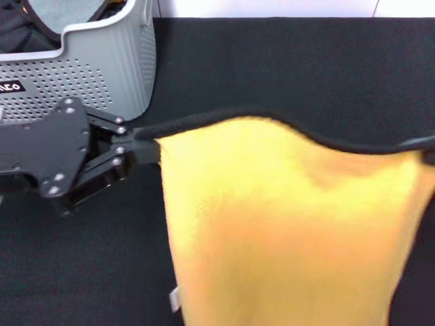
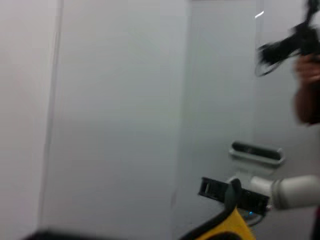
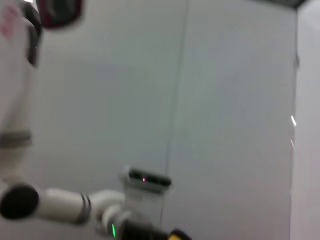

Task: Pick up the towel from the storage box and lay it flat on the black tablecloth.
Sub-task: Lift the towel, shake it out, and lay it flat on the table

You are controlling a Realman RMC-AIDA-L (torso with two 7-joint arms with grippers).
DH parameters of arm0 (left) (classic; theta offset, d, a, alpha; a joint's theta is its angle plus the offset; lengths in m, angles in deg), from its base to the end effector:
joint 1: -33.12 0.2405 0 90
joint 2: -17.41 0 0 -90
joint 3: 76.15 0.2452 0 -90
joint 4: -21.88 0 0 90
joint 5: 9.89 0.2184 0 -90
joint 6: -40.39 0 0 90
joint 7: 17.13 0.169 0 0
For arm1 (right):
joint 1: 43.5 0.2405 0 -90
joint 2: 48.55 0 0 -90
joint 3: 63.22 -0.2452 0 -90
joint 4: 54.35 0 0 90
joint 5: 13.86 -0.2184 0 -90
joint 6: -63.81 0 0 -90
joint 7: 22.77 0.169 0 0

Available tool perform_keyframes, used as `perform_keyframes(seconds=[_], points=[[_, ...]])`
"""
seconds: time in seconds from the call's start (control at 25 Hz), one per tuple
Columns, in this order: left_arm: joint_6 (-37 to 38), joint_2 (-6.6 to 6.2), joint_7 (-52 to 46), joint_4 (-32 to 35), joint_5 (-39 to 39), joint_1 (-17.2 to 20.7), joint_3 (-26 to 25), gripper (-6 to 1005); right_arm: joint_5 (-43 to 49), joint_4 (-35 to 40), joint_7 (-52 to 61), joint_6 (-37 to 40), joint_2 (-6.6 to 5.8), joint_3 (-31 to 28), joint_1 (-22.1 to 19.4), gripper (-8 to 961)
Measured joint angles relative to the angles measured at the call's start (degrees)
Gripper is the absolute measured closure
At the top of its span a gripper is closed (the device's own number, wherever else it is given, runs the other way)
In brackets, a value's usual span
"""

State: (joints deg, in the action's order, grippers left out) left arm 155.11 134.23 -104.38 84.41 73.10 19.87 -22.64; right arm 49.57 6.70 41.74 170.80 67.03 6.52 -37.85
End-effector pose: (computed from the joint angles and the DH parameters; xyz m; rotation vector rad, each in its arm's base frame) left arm -0.1939 0.2541 0.0715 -2.8143 -0.2112 -1.2151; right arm 0.1839 0.2409 0.0614 -2.5228 -0.1778 1.3772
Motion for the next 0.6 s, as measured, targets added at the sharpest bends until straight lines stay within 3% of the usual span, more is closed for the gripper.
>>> perform_keyframes(seconds=[0.2, 0.36, 0.6], points=[[-9.6, 0.63, -0.8, -6.4, 12.3, -3.0, -2.5, 975, 5.4, -12.1, -1.4, -7.0, 0.08, 4.3, 7.8, 937], [-19.1, 0.09, -0.6, -15.6, 22.4, -7.2, -7.6, 975, 6.1, -20.7, -3.8, -10.5, 0.19, 4.2, 12.8, 937], [-28.7, -0.64, -1.3, -19.0, 28.1, -10.0, -10.4, 976, 6.0, -22.0, -4.4, -19.0, -0.07, 3.7, 14.4, 937]])
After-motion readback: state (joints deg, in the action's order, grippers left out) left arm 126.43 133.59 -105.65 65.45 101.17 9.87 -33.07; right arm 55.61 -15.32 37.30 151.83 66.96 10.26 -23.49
